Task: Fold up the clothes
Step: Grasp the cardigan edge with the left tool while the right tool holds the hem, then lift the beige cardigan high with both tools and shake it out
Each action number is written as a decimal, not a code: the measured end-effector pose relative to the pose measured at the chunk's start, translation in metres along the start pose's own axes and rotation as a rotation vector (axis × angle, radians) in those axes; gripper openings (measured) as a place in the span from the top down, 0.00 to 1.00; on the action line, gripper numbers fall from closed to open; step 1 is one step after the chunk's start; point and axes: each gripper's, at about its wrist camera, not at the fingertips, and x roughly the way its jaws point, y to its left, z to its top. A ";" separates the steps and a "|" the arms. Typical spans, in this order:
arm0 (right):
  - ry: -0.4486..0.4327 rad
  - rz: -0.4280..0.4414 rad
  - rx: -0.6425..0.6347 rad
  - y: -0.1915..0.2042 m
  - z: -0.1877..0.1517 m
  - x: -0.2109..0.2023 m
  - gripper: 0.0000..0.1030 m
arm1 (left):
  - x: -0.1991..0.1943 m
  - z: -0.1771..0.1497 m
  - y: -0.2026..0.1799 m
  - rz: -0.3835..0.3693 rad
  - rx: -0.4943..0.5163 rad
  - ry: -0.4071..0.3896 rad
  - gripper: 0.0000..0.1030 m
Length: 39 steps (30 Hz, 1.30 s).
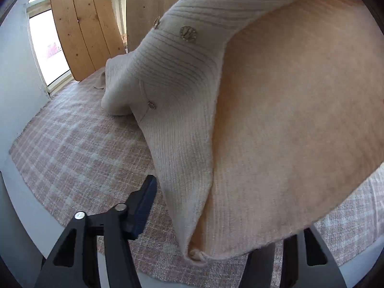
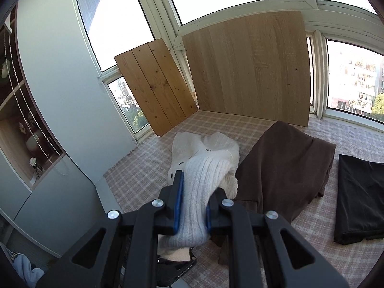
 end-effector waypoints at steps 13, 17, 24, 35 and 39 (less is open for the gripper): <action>0.077 -0.154 0.053 -0.020 -0.044 0.003 0.86 | -0.054 0.052 0.060 -0.051 -0.027 -0.172 0.96; 0.070 -0.159 0.068 -0.014 -0.053 -0.002 0.86 | -0.083 0.062 0.072 -0.051 -0.026 -0.228 0.96; 0.024 -0.109 0.017 0.015 -0.062 -0.018 0.86 | -0.152 0.076 0.099 -0.038 -0.058 -0.339 0.96; -0.130 -0.122 -0.128 0.150 -0.065 -0.051 0.86 | -0.261 0.077 0.171 -0.061 0.006 -0.516 0.96; -0.147 -0.097 -0.127 0.202 -0.076 -0.045 0.86 | -0.282 0.060 0.221 -0.052 0.006 -0.508 0.96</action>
